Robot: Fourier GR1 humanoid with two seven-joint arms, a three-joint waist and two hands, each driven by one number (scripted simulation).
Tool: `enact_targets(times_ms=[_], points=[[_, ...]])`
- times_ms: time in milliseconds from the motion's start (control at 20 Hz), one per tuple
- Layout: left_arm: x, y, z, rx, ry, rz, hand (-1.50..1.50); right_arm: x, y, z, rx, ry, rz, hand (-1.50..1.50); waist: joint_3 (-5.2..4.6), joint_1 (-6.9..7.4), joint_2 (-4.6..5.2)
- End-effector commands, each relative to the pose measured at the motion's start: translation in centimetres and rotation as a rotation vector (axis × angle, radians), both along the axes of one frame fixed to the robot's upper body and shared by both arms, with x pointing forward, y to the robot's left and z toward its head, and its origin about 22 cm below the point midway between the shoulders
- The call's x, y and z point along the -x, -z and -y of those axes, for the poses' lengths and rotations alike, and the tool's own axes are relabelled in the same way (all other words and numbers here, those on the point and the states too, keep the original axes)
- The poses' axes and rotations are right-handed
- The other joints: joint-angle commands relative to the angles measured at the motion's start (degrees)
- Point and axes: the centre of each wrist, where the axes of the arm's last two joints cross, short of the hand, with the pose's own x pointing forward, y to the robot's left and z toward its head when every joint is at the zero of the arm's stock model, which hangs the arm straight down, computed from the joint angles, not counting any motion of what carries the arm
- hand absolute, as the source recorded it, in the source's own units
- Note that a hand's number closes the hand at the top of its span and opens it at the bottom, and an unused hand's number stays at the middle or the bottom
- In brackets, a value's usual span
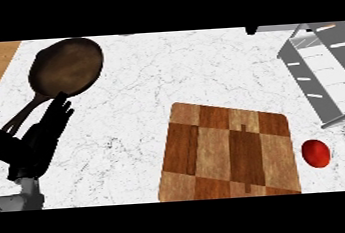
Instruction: Pick the pear from the cutting board and place it in the tiered basket
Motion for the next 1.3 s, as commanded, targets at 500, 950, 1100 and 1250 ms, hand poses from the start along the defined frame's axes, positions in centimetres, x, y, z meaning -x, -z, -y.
enact_targets(times_ms=[500, 950, 1100, 1250], points=[[0.2, -0.9, 0.0, 0.001, -0.002, -0.005, 0.0, -4.8, 3.8, -4.5, 0.025, 0.041, -0.097, 1.5, 0.04, 0.48, 0.16], [-0.9, 0.1, 1.6, -0.003, 0.014, 0.013, 0.0, -6.4, 5.9, -4.3, 0.06, 0.1, -0.03, 1.5, 0.08, 1.05, 0.47], [-1.4, -1.5, 0.7, 0.001, 0.016, 0.004, 0.0, -7.0, 5.6, -5.4, -0.054, 0.154, 0.094, 1.5, 0.11, 0.86, 0.36], [0.1, 0.1, 0.2, -0.009, 0.014, 0.022, 0.0, -7.0, 7.4, -4.7, -0.102, 0.15, 0.113, 1.5, 0.14, 1.52, 0.56]])
